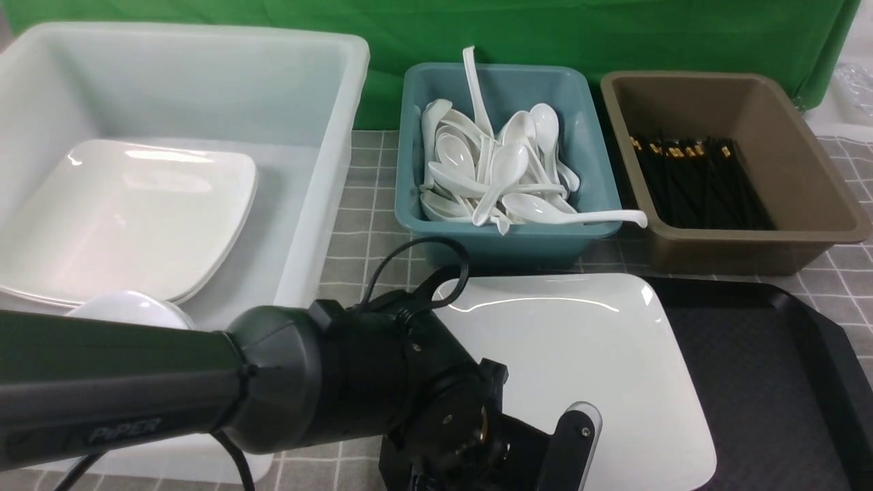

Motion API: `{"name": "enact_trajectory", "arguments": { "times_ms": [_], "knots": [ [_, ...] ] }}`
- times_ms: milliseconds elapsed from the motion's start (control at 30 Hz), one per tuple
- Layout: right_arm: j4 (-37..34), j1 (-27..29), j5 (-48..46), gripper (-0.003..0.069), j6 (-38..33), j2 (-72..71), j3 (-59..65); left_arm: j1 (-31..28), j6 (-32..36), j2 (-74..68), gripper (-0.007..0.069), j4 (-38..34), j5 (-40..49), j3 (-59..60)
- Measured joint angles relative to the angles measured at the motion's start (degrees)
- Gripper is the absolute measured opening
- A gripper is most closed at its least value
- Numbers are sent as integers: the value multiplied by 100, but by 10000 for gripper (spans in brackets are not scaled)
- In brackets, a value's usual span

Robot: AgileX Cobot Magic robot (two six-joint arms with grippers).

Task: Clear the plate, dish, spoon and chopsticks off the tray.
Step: Use the left arm to grab a plate from the dinner plate, then use the left arm to put the plate into the large storage box on the left

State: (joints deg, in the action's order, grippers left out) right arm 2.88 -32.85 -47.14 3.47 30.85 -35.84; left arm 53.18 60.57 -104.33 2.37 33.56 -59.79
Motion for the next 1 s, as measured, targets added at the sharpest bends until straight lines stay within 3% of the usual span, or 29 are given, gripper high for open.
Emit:
{"name": "enact_trajectory", "arguments": {
  "times_ms": [267,500,733,800,900,1000],
  "knots": [
    [0,0,-134,206,7,0,-257,192,-251,264,195,-8,-15,-18],
    [0,0,-129,207,46,0,-1067,756,-715,1621,38,-92,288,-18],
    [91,0,108,206,428,-10,-1777,983,-813,2968,29,-376,753,18],
    [132,0,240,185,455,-10,-1861,983,-846,3298,29,-376,773,19],
    [170,0,472,70,464,39,-1995,983,-1215,3908,29,-237,773,19],
    [170,0,642,34,469,184,-2075,856,-2217,4425,29,436,891,-56]
  ]
}}
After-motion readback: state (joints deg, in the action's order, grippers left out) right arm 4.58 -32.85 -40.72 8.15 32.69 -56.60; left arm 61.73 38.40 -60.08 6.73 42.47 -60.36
